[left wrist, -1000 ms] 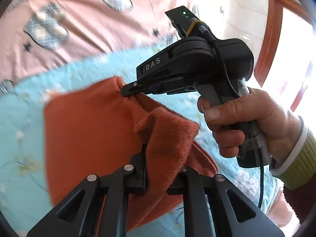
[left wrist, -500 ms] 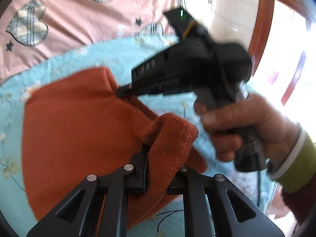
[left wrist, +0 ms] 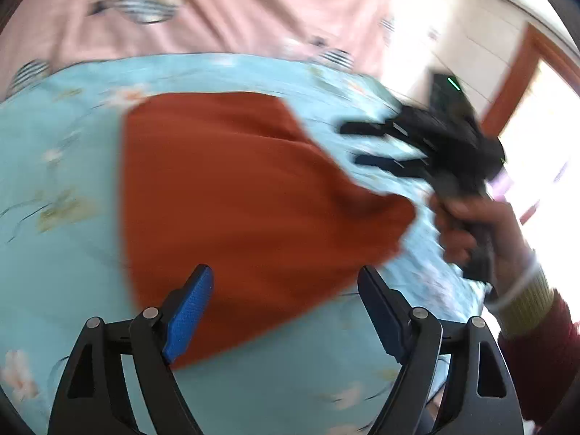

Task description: Fold small clothes

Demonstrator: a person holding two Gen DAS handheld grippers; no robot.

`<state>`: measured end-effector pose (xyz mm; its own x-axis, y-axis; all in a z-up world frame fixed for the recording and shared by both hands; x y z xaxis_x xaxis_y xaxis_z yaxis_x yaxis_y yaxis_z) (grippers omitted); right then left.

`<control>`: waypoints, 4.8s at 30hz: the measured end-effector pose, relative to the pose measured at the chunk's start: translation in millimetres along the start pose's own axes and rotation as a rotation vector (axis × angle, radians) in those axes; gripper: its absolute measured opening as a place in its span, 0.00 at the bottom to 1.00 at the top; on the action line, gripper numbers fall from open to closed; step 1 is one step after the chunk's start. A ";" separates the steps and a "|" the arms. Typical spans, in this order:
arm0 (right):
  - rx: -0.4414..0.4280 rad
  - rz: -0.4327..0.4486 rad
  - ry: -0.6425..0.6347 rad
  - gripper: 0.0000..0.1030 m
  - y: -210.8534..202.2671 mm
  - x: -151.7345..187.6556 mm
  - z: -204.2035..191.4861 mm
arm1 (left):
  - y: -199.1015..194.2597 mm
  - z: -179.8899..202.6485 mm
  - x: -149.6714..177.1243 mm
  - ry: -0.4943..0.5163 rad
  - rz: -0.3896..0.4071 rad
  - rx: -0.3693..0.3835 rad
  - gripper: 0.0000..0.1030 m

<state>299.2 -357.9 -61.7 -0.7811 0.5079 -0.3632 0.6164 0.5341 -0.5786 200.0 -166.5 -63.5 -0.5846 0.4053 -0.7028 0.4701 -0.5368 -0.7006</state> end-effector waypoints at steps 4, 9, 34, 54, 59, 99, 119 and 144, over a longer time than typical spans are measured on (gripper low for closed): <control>0.020 -0.050 -0.004 0.78 15.8 9.3 4.4 | -1.8 -55.9 10.3 -0.150 -0.038 -0.031 0.81; 0.013 -0.080 0.014 0.78 28.3 14.2 6.0 | 11.1 -105.3 17.6 -0.330 -0.052 0.006 0.81; -0.191 -0.204 -0.146 0.23 74.2 76.8 -105.8 | -62.3 -133.7 8.9 -0.321 0.099 -0.039 0.22; -0.020 -0.270 -0.169 0.36 117.9 136.8 -97.3 | -73.4 -174.6 117.8 -0.480 -0.011 -0.077 0.46; 0.003 -0.115 -0.220 0.39 77.0 112.4 -113.0 | -105.8 -176.4 118.3 -0.458 0.014 -0.177 0.48; 0.032 -0.123 -0.148 0.11 130.3 100.4 -88.5 | -69.0 -133.2 106.0 -0.253 0.002 -0.083 0.31; 0.065 -0.153 -0.195 0.00 84.1 171.7 -81.8 | -74.5 -126.5 111.9 -0.256 -0.016 -0.115 0.33; 0.030 -0.143 -0.271 0.05 53.7 183.5 -115.8 | -43.2 -267.3 27.4 -0.470 0.020 -0.152 0.42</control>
<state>200.5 -157.8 -74.8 -0.8601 0.2282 -0.4562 0.4986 0.5647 -0.6577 340.5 65.6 -85.4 -0.7932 0.0000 -0.6089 0.5546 -0.4128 -0.7225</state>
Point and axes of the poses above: each gripper's, at about its wrist camera, not at the fingertips, and y roughly the way its jaws point, z to its right, x to its underside, the point moved 8 cm from there along y, roughly the way its jaws point, and after that the axes turned 15 degrees about y, right-handed, at the moved point
